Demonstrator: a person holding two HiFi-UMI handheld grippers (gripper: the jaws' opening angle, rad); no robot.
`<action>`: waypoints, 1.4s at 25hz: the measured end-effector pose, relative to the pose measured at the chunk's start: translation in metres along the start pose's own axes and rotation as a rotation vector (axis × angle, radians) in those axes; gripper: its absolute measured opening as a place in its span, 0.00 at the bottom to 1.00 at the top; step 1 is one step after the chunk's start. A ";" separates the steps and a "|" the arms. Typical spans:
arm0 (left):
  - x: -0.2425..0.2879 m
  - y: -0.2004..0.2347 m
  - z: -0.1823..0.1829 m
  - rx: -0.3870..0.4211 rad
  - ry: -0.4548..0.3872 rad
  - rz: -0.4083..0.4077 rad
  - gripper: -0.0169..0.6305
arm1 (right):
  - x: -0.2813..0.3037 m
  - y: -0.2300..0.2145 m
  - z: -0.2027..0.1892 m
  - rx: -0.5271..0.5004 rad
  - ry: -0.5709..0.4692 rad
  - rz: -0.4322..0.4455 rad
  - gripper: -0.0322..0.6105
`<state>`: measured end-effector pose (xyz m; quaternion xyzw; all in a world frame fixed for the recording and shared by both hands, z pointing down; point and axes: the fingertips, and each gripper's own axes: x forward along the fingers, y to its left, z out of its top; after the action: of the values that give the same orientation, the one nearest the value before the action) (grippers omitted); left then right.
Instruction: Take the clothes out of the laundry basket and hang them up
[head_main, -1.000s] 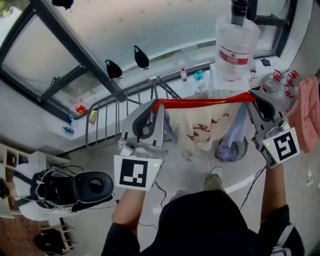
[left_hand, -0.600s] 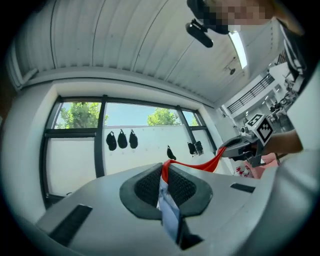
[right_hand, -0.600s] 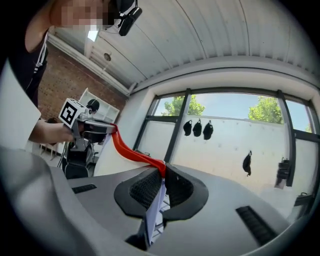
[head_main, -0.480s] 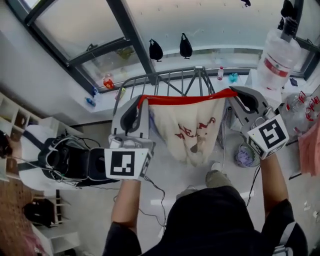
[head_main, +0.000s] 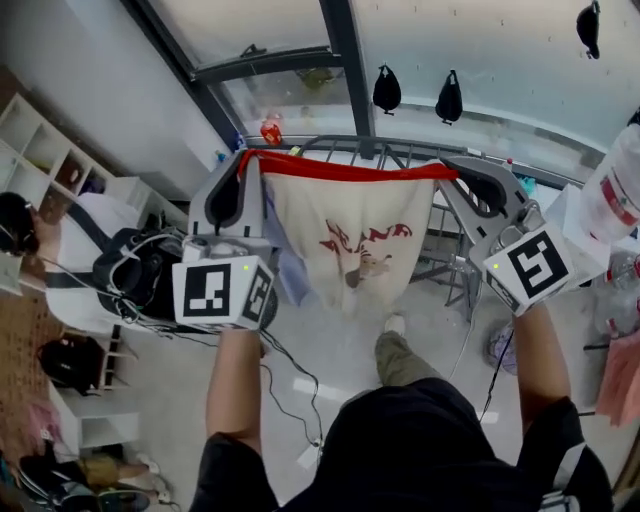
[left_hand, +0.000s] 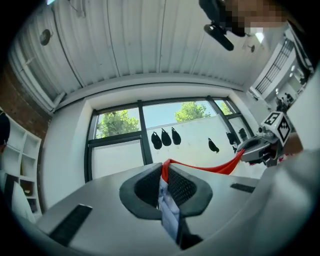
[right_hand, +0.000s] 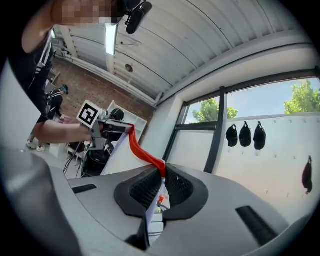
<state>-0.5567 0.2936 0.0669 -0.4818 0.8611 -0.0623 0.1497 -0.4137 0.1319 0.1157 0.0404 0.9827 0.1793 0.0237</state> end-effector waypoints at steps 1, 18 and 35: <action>0.006 0.013 -0.006 -0.017 0.004 0.017 0.05 | 0.015 0.000 -0.003 -0.007 0.000 0.009 0.07; 0.166 0.137 -0.176 0.089 0.179 0.049 0.05 | 0.239 -0.064 -0.110 0.048 0.076 0.139 0.07; 0.330 0.183 -0.398 -0.168 0.408 -0.256 0.05 | 0.378 -0.115 -0.287 0.132 0.490 -0.115 0.07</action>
<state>-0.9932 0.0954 0.3323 -0.5752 0.8076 -0.1047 -0.0768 -0.8154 -0.0427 0.3310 -0.0588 0.9693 0.1176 -0.2077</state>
